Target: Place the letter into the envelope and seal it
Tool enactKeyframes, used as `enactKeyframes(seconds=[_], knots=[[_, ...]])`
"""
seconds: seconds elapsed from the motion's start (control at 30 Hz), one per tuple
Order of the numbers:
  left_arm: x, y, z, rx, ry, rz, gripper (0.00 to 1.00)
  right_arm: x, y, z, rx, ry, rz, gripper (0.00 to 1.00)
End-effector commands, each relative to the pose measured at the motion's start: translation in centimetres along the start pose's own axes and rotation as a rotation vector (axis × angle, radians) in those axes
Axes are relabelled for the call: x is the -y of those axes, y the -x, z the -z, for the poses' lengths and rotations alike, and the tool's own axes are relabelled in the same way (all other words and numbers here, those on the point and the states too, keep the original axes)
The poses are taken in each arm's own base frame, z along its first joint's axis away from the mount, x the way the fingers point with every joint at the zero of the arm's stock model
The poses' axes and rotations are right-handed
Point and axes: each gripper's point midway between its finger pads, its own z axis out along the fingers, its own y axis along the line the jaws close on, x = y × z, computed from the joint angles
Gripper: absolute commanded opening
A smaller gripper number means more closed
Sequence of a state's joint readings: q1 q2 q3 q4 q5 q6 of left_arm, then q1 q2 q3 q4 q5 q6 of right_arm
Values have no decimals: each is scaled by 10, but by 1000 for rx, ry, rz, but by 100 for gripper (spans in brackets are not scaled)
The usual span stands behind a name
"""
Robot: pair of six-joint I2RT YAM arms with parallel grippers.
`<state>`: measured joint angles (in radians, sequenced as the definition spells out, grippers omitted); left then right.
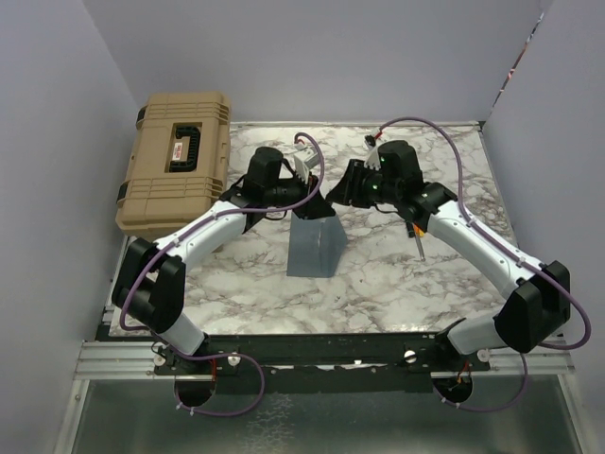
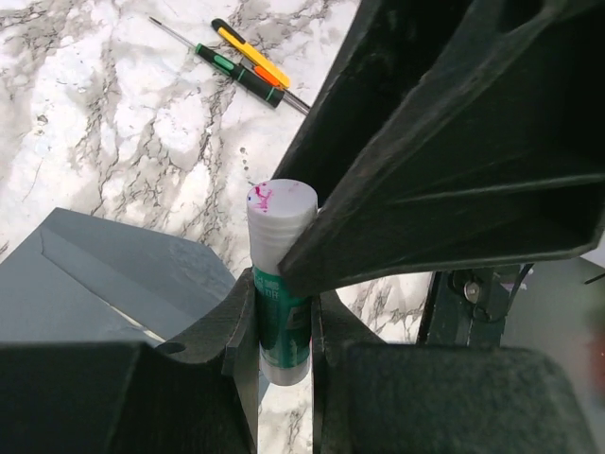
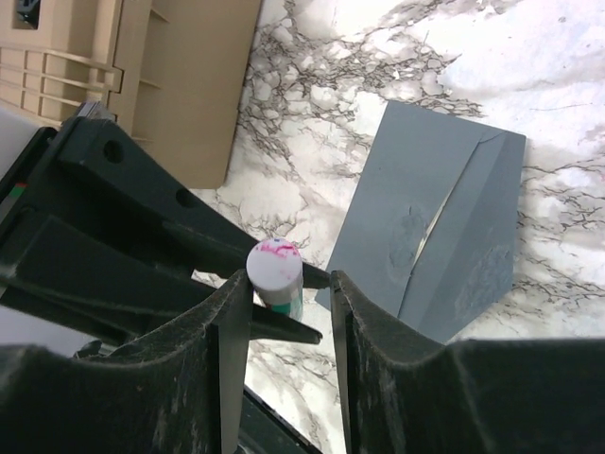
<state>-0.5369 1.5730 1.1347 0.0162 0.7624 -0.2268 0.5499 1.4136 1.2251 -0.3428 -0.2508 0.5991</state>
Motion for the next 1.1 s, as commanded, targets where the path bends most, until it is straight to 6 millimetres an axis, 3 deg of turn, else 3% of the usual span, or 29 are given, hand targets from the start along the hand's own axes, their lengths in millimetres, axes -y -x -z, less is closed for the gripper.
enactKeyframes(seconds=[0.0, 0.1, 0.2, 0.43, 0.7, 0.87, 0.93, 1.07], knots=[[14, 8, 4, 17, -26, -44, 0, -2, -5, -10, -12, 30, -17, 41], [16, 6, 5, 15, -30, -48, 0, -2, -4, -12, -5, 35, -20, 38], [15, 3, 6, 14, -25, -46, 0, -2, -2, -12, 2, 33, -17, 17], [8, -8, 9, 2, 20, -24, 0, 0, 6, -4, 30, 0, 5, 1], [14, -43, 9, -49, 39, 9, 0, -21, 23, 18, -85, 111, 136, 1], [15, -56, 18, -54, 59, 7, 0, -7, 42, 37, -67, 127, 90, 1], [16, -59, 19, -56, 56, 3, 0, -11, 51, 50, -48, 179, 64, 1], [17, -58, 18, -58, 41, 1, 0, -5, 57, 53, -34, 159, 40, 0]])
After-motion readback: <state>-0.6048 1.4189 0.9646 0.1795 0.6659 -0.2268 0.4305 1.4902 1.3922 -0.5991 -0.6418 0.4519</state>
